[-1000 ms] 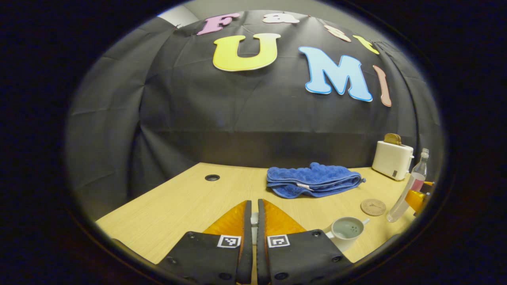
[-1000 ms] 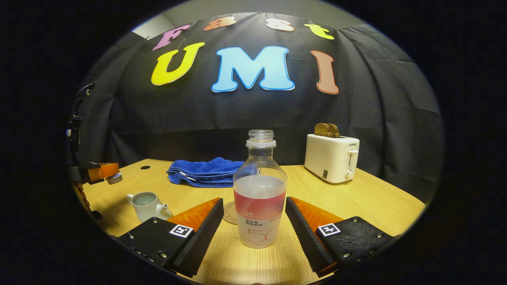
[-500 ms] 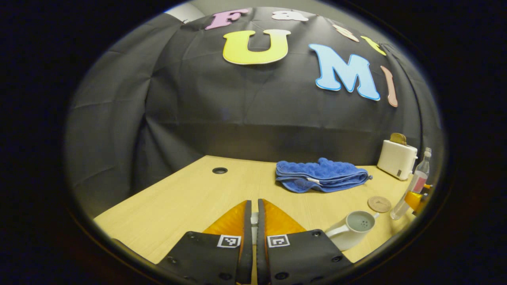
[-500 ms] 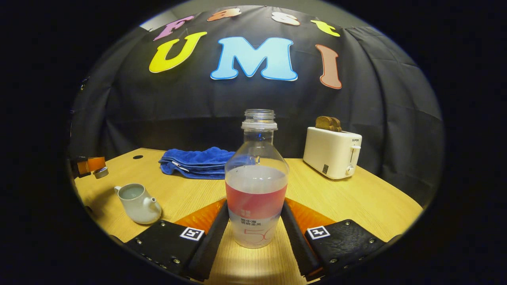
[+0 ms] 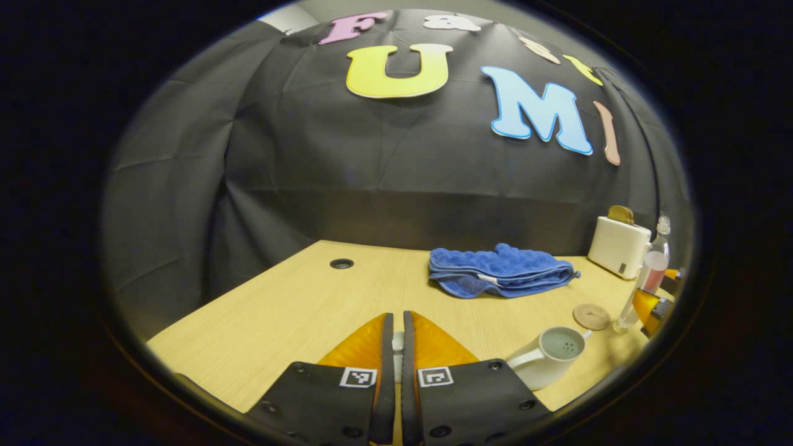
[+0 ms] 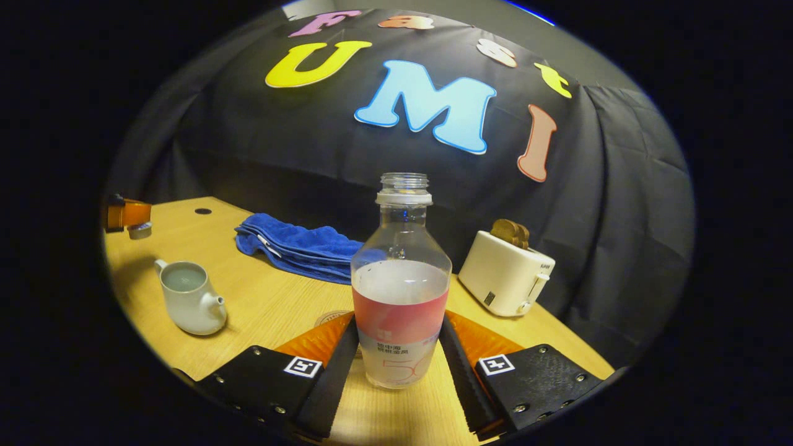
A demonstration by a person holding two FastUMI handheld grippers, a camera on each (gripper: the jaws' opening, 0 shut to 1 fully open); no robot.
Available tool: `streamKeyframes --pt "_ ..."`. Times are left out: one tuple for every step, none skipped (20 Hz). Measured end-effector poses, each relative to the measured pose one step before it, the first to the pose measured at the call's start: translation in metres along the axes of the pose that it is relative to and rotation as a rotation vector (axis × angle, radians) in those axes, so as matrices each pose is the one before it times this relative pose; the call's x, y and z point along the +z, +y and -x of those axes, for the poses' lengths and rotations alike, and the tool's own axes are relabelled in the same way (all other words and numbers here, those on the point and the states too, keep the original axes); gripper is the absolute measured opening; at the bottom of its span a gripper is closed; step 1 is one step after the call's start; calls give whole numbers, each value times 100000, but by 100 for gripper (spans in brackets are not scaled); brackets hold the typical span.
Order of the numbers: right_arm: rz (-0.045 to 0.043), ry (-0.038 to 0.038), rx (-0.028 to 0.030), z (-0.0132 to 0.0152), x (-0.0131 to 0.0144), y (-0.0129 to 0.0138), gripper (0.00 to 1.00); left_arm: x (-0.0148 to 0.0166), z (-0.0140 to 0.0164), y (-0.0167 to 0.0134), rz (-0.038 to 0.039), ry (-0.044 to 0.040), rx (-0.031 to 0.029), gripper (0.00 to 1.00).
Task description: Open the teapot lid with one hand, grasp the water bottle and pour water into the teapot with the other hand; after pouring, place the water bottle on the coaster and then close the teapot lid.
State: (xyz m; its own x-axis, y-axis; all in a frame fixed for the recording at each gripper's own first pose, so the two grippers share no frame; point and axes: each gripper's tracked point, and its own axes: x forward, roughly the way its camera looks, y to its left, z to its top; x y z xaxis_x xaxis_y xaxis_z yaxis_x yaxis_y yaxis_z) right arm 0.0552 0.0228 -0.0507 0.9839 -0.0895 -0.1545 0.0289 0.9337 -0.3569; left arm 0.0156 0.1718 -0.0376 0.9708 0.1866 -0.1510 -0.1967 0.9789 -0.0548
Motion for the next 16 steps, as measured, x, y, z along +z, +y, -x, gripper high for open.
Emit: streamKeyframes --pt "5799 -1068 -2602 -49 267 -283 77 -72 49 -28 69 55 -94 11" --pt "6709 -1445 -2870 12 330 -199 77 -59 -38 5 -67 18 -35 11" --pt "7743 -2178 -3155 43 519 -273 77 32 22 -29 -43 27 -23 11" --pt "7880 -2535 -2871 22 498 -227 77 51 51 2 74 86 -140 11" --pt "7217 -2103 -2289 50 544 -35 77 -54 5 -28 78 127 -117 11" --pt "6120 -1274 -1349 48 366 218 77 -116 -31 -5 28 108 -98 11" --pt "4739 -778 -705 83 324 320 77 19 53 12 11 59 -61 11" --pt "4488 -937 -778 12 262 227 77 -16 -18 19 -28 9 19 11" --pt "5599 -1359 -1122 136 435 209 77 54 -19 12 19 -38 -17 11" --pt "6310 -1676 -1671 45 465 55 77 35 31 -29 102 -68 -55 11" --pt "5724 -1816 -1157 283 356 -138 77 65 62 -13 85 -55 -122 11" --pt "4506 -1695 -681 131 530 258 77 104 37 7 77 -34 -26 11" --pt "3522 -1342 -556 -21 430 248 77 -38 21 31 46 -31 -86 11" --pt "3688 -1460 -841 -165 481 91 76 -18 78 16 80 -76 27 11" --pt "4271 -1829 -1114 59 362 -41 76 57 -14 39 88 -70 -26 11" --pt "4329 -1801 -1381 143 317 -138 77 -23 -35 -12 140 -27 -67 11"
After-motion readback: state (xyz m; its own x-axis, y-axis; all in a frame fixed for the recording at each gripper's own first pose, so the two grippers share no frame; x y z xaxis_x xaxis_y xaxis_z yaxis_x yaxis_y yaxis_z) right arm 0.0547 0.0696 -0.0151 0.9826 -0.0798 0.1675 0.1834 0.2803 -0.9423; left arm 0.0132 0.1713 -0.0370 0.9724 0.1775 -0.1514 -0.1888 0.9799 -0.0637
